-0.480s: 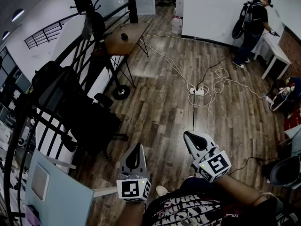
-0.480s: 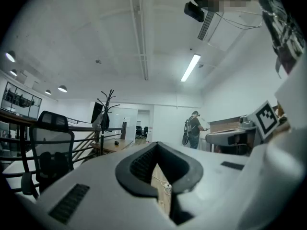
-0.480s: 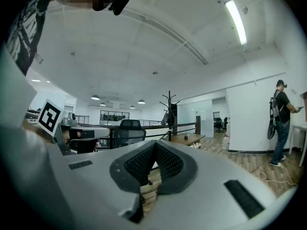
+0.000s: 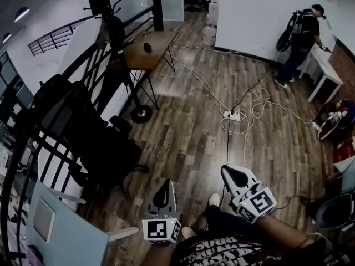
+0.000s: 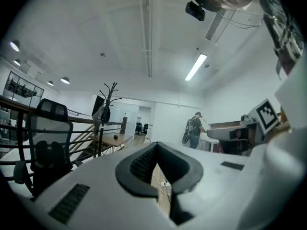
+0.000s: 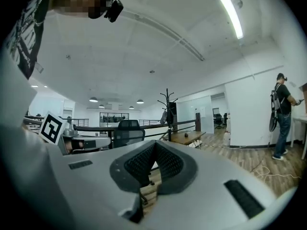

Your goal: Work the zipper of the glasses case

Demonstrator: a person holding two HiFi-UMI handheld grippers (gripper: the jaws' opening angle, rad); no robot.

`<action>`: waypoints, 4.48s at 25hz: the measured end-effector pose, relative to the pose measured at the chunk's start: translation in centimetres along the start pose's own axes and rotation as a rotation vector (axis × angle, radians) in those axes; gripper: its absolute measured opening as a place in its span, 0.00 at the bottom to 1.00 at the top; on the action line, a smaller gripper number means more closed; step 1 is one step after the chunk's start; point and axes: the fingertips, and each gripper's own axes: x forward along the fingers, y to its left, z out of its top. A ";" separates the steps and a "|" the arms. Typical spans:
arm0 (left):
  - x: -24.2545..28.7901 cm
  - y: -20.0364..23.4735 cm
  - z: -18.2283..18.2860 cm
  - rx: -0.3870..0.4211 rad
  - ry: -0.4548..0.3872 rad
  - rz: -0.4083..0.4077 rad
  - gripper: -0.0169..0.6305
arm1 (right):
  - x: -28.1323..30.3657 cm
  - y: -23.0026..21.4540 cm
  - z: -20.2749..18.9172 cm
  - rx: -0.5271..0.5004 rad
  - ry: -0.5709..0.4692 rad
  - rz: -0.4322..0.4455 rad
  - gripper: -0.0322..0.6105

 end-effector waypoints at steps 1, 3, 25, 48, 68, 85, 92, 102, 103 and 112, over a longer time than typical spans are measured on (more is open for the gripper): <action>0.7 0.3 -0.2 -0.002 0.006 0.006 0.03 | 0.5 -0.8 -0.1 0.000 -0.001 -0.001 0.04; 2.5 0.8 -0.6 0.001 0.020 0.023 0.04 | 1.8 -2.5 -0.5 -0.005 0.000 -0.001 0.04; 25.7 -2.3 1.3 -0.018 0.021 0.151 0.03 | 11.0 -24.4 -0.1 -0.005 0.036 0.108 0.04; 38.8 5.6 0.5 -0.021 0.027 0.106 0.04 | 24.9 -29.9 -0.9 0.013 0.043 0.124 0.04; 53.1 18.2 1.7 -0.038 0.016 0.000 0.04 | 42.1 -33.6 0.9 -0.013 0.053 0.016 0.04; 59.4 25.6 1.0 -0.039 0.040 0.168 0.03 | 54.7 -36.9 -0.3 -0.085 0.079 0.191 0.04; 67.4 26.6 1.1 -0.032 0.043 0.246 0.03 | 61.7 -43.0 0.3 -0.086 0.074 0.292 0.04; 76.1 27.0 2.1 -0.032 0.019 0.340 0.04 | 66.8 -51.0 1.1 -0.075 0.069 0.366 0.04; 76.8 26.9 2.0 -0.032 0.020 0.348 0.03 | 67.1 -51.9 1.2 -0.075 0.065 0.370 0.04; 81.4 24.8 2.3 0.002 0.043 0.332 0.03 | 68.1 -56.5 1.0 -0.031 0.061 0.379 0.04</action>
